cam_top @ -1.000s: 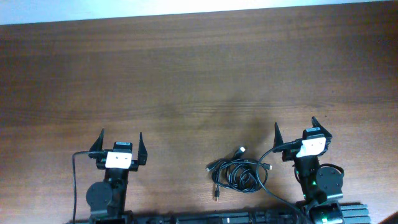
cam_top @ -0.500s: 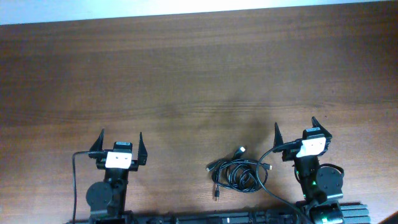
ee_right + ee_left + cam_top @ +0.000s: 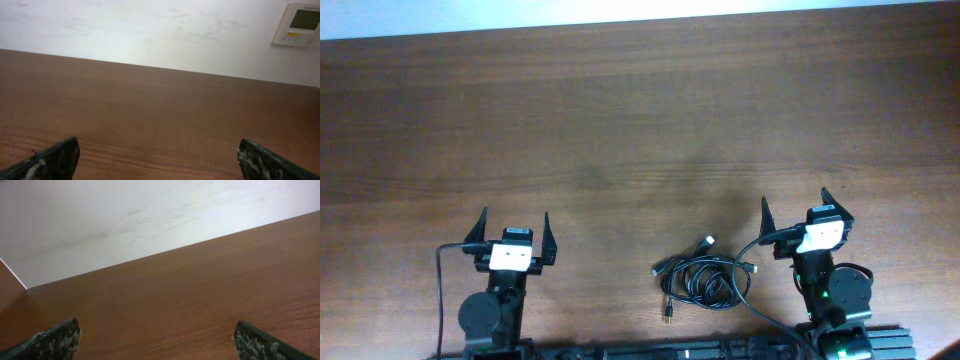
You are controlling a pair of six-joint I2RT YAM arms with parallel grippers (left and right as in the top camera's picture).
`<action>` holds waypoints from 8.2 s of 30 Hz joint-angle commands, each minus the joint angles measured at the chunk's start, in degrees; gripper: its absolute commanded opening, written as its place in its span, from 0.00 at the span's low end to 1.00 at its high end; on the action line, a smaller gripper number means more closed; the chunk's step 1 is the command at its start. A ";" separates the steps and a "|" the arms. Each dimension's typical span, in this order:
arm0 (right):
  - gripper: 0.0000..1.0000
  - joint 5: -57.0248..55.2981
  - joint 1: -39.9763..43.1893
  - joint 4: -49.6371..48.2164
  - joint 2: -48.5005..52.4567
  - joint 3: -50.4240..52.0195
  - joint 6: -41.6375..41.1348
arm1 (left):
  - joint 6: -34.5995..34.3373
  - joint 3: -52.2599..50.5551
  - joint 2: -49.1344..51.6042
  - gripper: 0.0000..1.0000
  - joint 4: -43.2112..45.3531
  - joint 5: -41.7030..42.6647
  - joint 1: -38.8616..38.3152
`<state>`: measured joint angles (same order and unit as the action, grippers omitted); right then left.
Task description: Untangle cables
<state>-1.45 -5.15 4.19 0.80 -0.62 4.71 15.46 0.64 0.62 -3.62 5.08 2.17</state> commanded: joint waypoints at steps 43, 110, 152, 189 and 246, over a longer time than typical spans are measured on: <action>0.99 0.35 0.39 0.44 -0.37 0.31 0.00 | 5.49 61.31 64.72 0.99 -42.36 21.27 -5.75; 0.99 0.35 0.39 0.44 -0.37 0.31 0.00 | -9.84 57.00 105.57 0.69 -28.28 -14.71 -55.87; 0.99 0.35 0.39 0.44 -0.37 0.31 0.00 | -46.77 59.30 91.67 0.99 -31.17 -11.67 -34.97; 0.99 0.35 0.39 0.42 -0.37 0.31 0.00 | -83.89 59.30 102.16 0.99 -30.67 -19.17 -41.00; 0.99 0.37 0.35 0.42 -0.37 0.31 -0.04 | 2.56 59.45 98.09 0.78 -13.00 9.31 -38.42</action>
<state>-1.45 -5.10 4.23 0.84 -0.62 4.71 17.80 59.61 96.20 -17.54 12.36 -36.40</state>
